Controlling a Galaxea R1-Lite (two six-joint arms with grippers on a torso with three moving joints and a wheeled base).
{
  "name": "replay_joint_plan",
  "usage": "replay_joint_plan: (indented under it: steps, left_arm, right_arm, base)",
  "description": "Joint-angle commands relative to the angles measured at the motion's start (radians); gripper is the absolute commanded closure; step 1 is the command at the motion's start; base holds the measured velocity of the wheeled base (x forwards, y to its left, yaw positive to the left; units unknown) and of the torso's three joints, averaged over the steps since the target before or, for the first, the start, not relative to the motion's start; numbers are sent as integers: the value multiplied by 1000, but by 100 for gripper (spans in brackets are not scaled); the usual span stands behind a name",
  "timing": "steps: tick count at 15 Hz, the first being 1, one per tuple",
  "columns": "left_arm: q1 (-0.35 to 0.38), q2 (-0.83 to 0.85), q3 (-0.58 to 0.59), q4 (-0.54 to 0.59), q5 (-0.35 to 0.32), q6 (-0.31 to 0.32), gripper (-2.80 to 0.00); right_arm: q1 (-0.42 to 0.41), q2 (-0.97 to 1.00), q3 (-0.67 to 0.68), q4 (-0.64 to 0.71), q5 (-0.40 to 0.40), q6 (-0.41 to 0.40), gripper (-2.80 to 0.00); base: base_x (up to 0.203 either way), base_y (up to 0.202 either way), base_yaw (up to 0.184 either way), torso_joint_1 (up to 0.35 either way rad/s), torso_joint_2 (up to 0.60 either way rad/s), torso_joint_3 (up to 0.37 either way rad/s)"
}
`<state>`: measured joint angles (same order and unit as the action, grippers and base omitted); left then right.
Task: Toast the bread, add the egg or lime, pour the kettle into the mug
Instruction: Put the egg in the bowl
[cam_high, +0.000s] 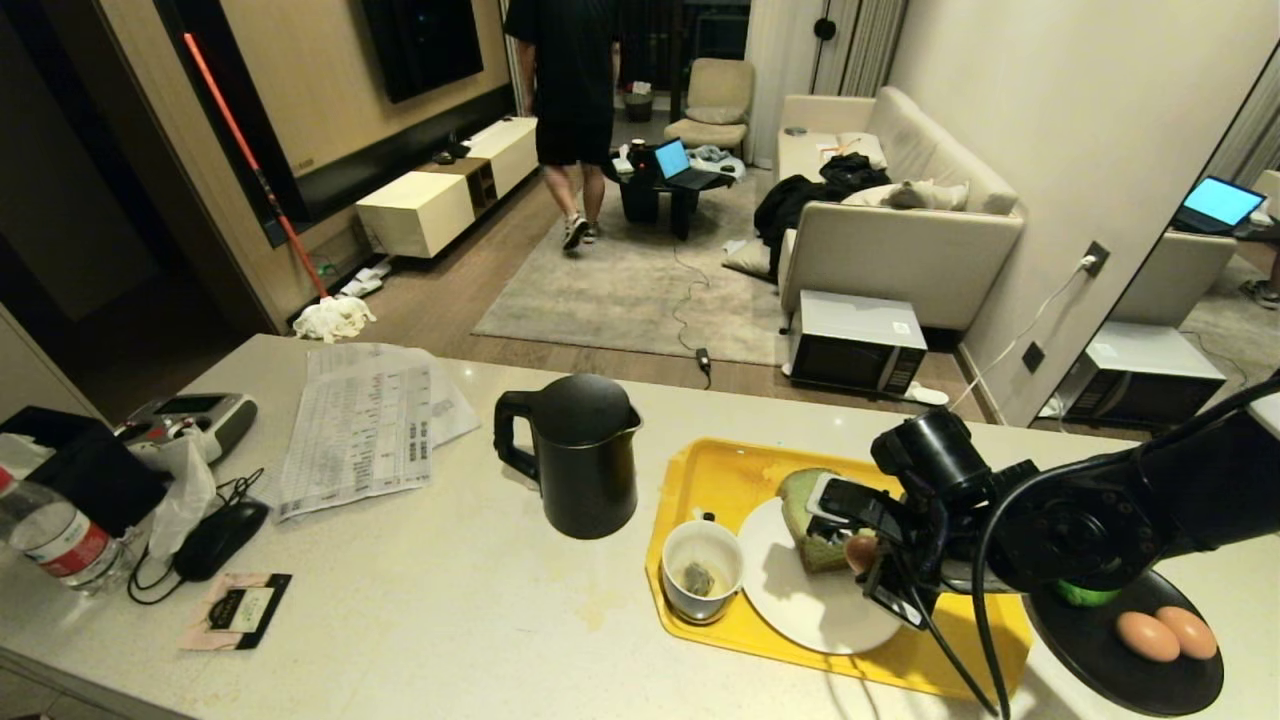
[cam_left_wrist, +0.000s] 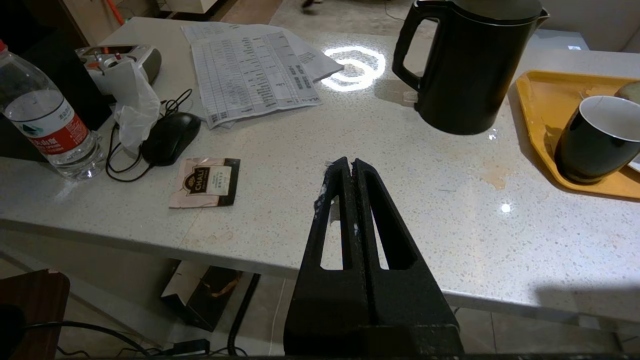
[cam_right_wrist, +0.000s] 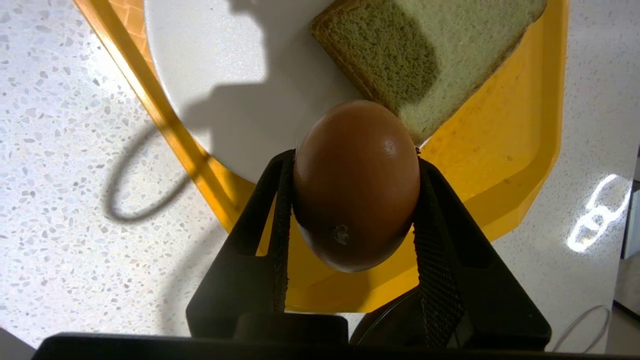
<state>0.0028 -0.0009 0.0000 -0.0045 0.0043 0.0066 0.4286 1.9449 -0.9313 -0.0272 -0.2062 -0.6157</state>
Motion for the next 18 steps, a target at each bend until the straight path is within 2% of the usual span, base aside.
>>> replay_joint_plan:
  steps: [1, 5, 15, 18]
  left_arm:
    - [0, -1, 0, 1, 0, 1, 0]
    - [0, -1, -5, 18, 0, 3, 0]
    - [0, -1, -4, 13, 0, 1, 0]
    - [0, -1, -3, 9, 0, 0, 0]
  right_arm:
    - [13, 0, 2, 0, -2, -4, 0]
    - [30, 17, 2, 0, -2, -2, 0]
    - [27, 32, 11, 0, -3, -1, 0]
    - [27, 35, 19, 0, -4, -1, 0]
  base:
    - [0, 0, 0, 0, 0, 0]
    - [0, 0, 0, 1, 0, -18]
    - [0, 0, 0, 5, 3, -177]
    - [0, 0, 0, 4, 6, -54]
